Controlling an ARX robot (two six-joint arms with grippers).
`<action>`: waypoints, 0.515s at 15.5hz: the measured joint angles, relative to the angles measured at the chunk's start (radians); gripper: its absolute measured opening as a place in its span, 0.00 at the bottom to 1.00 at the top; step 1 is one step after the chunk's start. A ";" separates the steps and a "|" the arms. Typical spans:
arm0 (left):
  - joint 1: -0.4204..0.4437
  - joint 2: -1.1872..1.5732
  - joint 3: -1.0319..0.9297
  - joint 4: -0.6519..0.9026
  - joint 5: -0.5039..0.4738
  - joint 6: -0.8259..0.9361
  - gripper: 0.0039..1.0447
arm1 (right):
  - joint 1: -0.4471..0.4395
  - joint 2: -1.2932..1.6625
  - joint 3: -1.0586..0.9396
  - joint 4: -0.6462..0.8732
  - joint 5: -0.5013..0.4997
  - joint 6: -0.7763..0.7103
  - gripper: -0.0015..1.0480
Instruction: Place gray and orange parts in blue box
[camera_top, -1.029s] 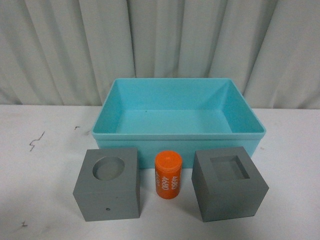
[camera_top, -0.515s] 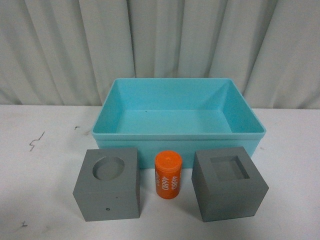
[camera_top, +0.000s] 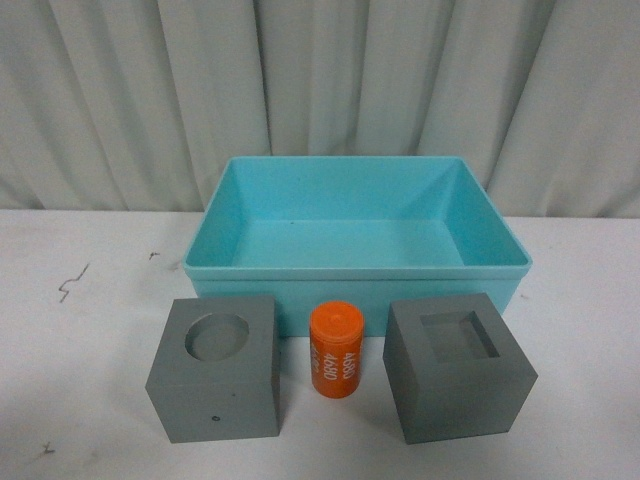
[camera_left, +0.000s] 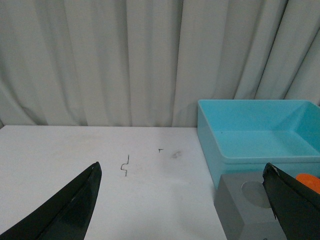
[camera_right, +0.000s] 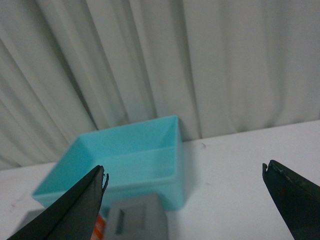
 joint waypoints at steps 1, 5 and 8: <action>0.000 0.000 0.000 0.000 0.000 0.000 0.94 | 0.021 0.125 0.047 0.097 0.003 0.033 0.94; 0.000 0.000 0.000 0.000 0.000 0.000 0.94 | 0.112 0.797 0.458 0.116 0.118 0.081 0.94; 0.000 0.000 0.000 0.000 0.000 0.000 0.94 | 0.181 1.114 0.649 -0.028 0.172 0.007 0.94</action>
